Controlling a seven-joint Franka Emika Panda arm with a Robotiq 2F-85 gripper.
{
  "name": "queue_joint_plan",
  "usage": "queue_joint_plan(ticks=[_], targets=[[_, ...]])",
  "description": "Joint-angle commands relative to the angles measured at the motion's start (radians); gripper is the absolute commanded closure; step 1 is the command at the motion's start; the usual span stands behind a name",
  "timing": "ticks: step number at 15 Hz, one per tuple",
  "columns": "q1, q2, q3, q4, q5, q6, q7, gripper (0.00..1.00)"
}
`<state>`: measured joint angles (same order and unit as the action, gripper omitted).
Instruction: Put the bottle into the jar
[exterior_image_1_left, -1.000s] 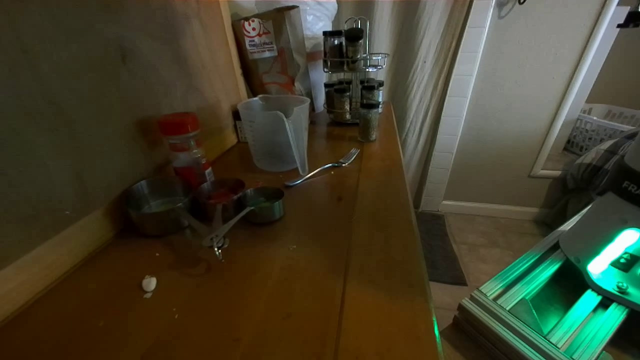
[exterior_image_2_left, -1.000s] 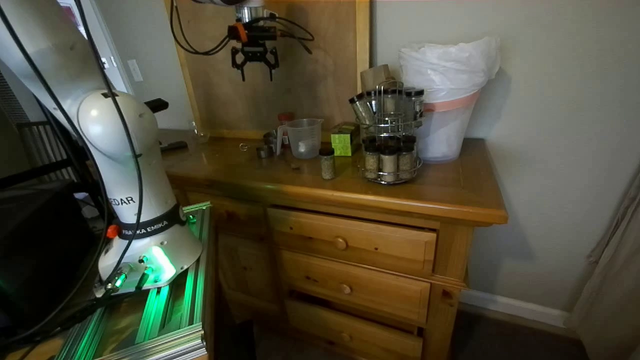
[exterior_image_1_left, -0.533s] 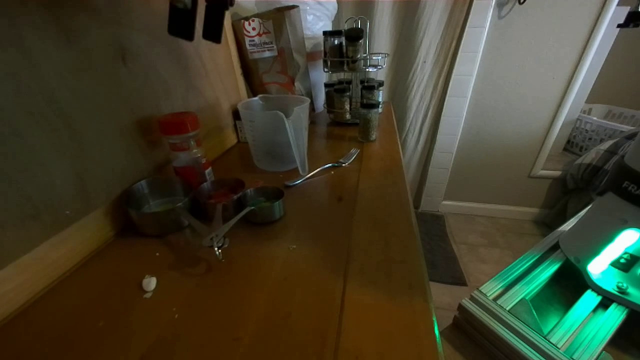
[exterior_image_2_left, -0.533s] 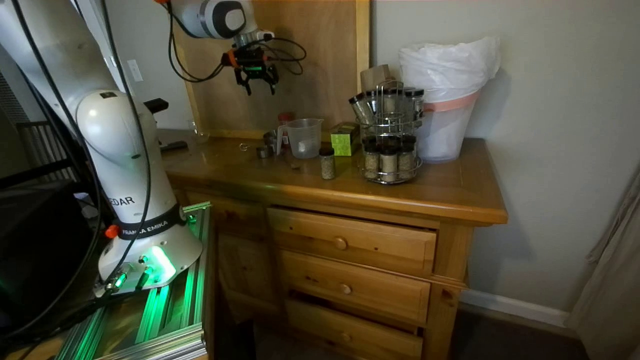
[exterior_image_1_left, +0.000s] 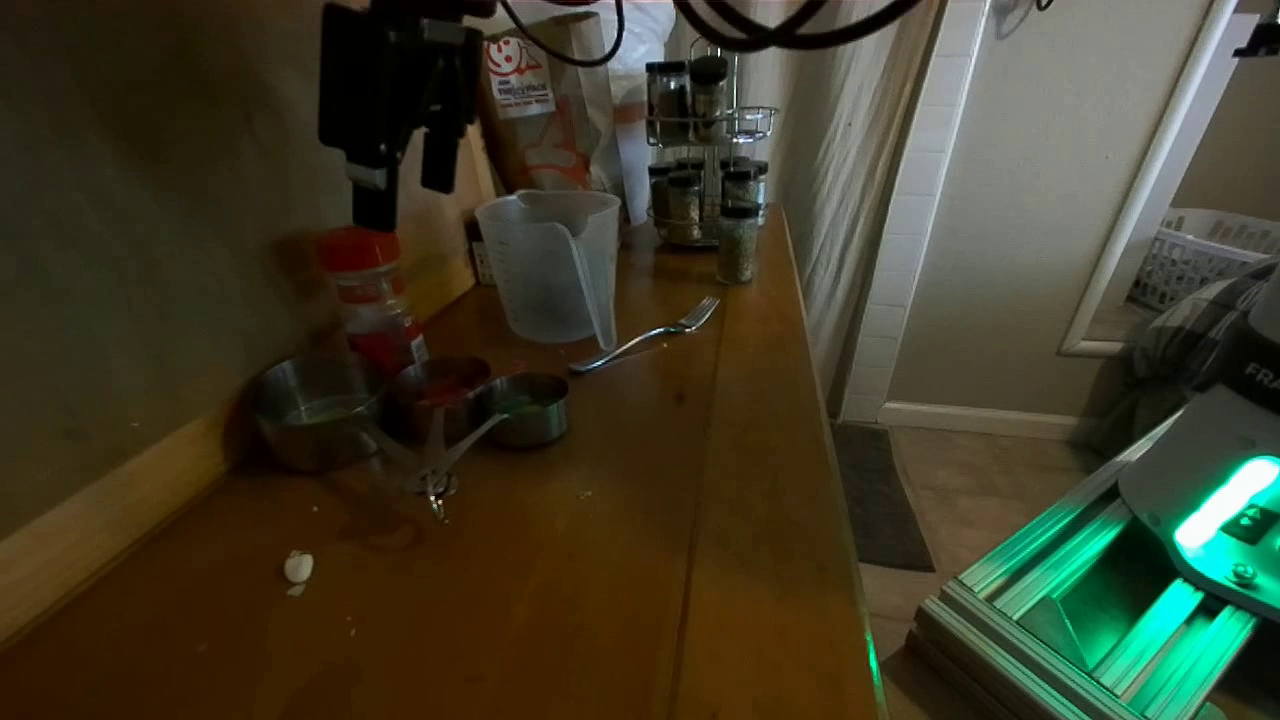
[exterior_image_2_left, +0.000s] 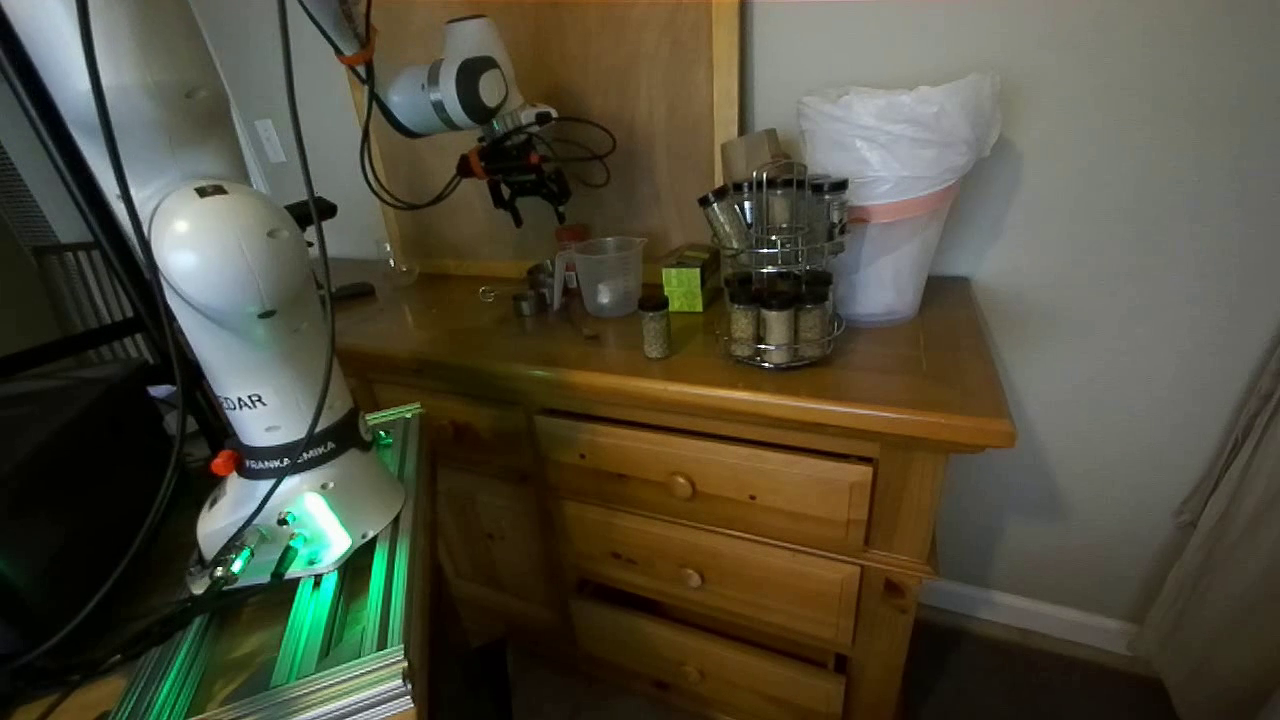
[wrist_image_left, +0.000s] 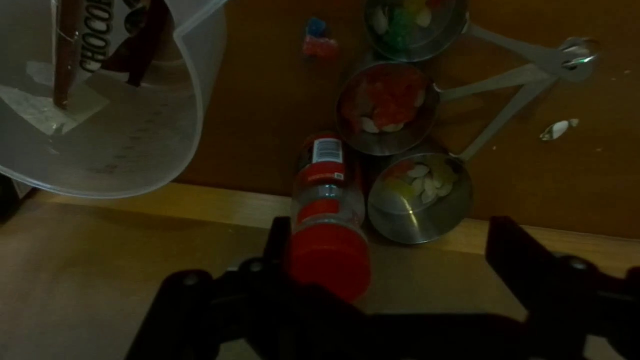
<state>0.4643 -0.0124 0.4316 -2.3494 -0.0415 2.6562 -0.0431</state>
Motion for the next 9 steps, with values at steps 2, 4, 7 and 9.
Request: queue_joint_plan(ticks=[2, 4, 7, 9], targets=[[-0.016, 0.11, -0.005, 0.063, -0.065, 0.086, 0.009, 0.0], [-0.015, 0.14, -0.009, 0.082, -0.07, 0.101, 0.012, 0.0], [-0.01, 0.181, -0.017, 0.11, -0.076, 0.128, 0.019, 0.0], [-0.006, 0.199, -0.028, 0.124, -0.095, 0.135, 0.027, 0.0]])
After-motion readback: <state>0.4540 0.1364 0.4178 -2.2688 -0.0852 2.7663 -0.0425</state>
